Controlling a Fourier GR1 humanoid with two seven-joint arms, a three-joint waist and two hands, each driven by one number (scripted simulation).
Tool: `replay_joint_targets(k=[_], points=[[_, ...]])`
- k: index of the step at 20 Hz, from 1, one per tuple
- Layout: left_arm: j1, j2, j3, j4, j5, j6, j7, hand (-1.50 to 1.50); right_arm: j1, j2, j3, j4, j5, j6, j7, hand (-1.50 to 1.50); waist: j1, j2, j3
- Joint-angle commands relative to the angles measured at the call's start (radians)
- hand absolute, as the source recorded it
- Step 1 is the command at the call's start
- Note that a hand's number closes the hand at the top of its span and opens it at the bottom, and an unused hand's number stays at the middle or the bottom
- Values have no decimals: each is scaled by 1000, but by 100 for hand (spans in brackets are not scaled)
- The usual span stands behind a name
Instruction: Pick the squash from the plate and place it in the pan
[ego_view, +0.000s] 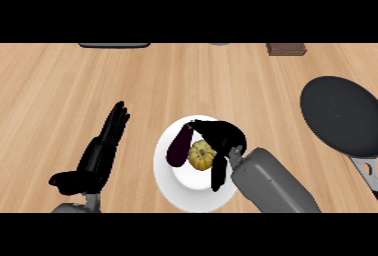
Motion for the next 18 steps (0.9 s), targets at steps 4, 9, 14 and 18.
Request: replay_joint_targets(k=[4,9,14,18], points=[[-22,-15,27,-34,-11,-29,56,0,65,16,-55,25,104,-20,-73,-150,-2,-1,0],[-7,-62,18,19,-54,-15,17,0,31,62,-122,97,143,-37,-140,-150,-1,0,0],[-56,-64,65,31,-54,-36,37,0,12,96,-80,158,136,-71,-102,-150,-1,0,0],[-32,-104,2,-44,-90,1,100,0,30,96,-50,256,172,-118,-132,-150,1,1,0]])
